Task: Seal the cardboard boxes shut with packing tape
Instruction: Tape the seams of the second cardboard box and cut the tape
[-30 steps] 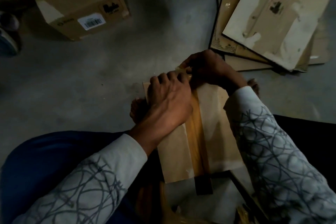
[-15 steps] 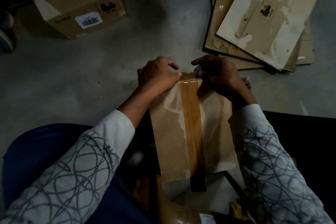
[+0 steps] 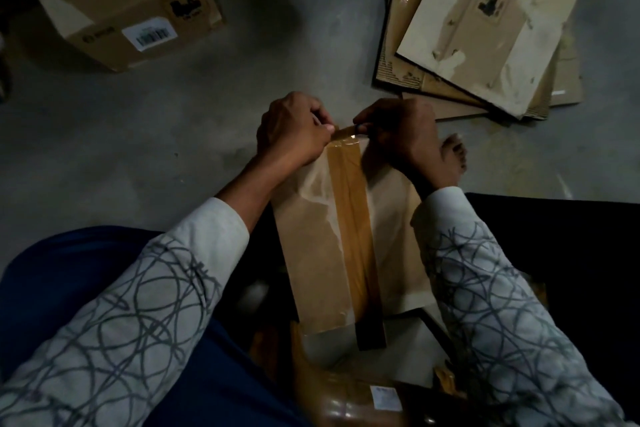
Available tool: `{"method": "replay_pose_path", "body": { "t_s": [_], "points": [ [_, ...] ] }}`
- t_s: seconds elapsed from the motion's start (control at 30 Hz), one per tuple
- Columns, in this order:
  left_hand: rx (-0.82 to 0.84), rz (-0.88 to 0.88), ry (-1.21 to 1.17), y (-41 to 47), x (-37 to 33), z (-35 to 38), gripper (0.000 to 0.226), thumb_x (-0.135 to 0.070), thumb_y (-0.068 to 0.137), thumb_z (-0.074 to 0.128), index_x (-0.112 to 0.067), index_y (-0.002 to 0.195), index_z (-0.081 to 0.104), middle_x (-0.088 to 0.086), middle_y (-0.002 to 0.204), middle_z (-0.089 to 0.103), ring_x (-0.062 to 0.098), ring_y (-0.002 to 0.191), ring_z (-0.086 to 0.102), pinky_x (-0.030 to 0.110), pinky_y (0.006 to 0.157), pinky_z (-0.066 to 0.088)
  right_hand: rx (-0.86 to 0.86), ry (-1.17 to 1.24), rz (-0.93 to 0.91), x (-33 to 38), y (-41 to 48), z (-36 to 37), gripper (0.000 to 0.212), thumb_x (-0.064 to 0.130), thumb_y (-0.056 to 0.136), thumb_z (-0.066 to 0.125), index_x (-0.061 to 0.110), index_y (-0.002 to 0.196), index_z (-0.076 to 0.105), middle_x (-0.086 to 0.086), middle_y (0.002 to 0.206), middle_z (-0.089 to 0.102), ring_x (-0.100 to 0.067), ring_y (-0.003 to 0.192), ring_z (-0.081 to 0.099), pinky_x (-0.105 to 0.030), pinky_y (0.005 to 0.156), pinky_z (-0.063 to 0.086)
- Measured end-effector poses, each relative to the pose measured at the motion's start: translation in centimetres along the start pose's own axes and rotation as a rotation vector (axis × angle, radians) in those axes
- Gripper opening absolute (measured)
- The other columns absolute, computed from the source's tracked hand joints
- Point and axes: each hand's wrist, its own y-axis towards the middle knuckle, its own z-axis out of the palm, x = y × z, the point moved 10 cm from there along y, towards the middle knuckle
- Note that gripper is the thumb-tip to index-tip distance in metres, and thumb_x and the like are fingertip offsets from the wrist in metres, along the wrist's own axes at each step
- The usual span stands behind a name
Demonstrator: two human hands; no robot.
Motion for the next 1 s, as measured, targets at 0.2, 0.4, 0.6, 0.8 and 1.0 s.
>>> {"method": "replay_pose_path", "body": {
  "t_s": [0.2,0.4,0.6,0.8,1.0],
  "points": [
    [0.015,0.009,-0.001,-0.3,-0.2,-0.2,0.006,-0.028,0.088,0.075,-0.03,0.092,0.073,-0.011,0.103,0.062,0.008,0.098,0.057,0.014,0.057,0.032,-0.21,-0.03,-0.096,0.4,-0.6,-1.0,0.021,0.001,0.079,0.08,0.013,0.097,0.079,-0.003,0.096,0.075,0.01,0.074,0.06,0.001,0.073,0.044],
    [0.208,-0.161,0.114,-0.4,1.5,1.4,0.063,-0.057,0.069,0.078,-0.024,0.12,0.062,0.0,0.12,0.063,0.024,0.111,0.058,0.047,0.097,0.049,-0.197,-0.054,-0.225,1.4,-0.6,-0.3,0.025,-0.001,0.079,0.076,0.012,0.1,0.077,-0.006,0.1,0.072,-0.004,0.084,0.067,-0.011,0.078,0.053],
    [0.271,-0.337,0.013,-1.2,2.6,2.0,0.076,-0.065,0.047,0.072,-0.019,0.107,0.064,0.007,0.108,0.066,0.031,0.103,0.061,0.055,0.098,0.047,-0.154,-0.093,-0.292,1.8,-1.2,-0.2,0.02,0.001,0.085,0.073,0.008,0.104,0.076,-0.009,0.105,0.071,-0.006,0.089,0.065,-0.007,0.084,0.047],
    [0.249,-0.483,-0.197,-1.4,5.1,3.9,0.103,-0.079,0.033,0.069,-0.026,0.12,0.058,0.004,0.124,0.057,0.033,0.117,0.05,0.048,0.101,0.041,-0.078,-0.124,-0.365,2.2,-0.8,-0.2,0.011,0.013,0.089,0.074,0.01,0.1,0.076,-0.008,0.098,0.072,0.0,0.08,0.059,0.002,0.076,0.04],
    [0.245,-0.433,-0.049,-1.6,4.4,3.3,0.063,-0.061,0.084,0.059,-0.026,0.135,0.045,0.009,0.128,0.042,0.034,0.124,0.034,0.047,0.105,0.029,0.013,-0.206,-0.422,3.0,0.0,0.7,0.013,0.02,0.093,0.068,0.011,0.098,0.077,-0.009,0.098,0.071,-0.017,0.081,0.066,-0.016,0.074,0.043]
  ]
}}
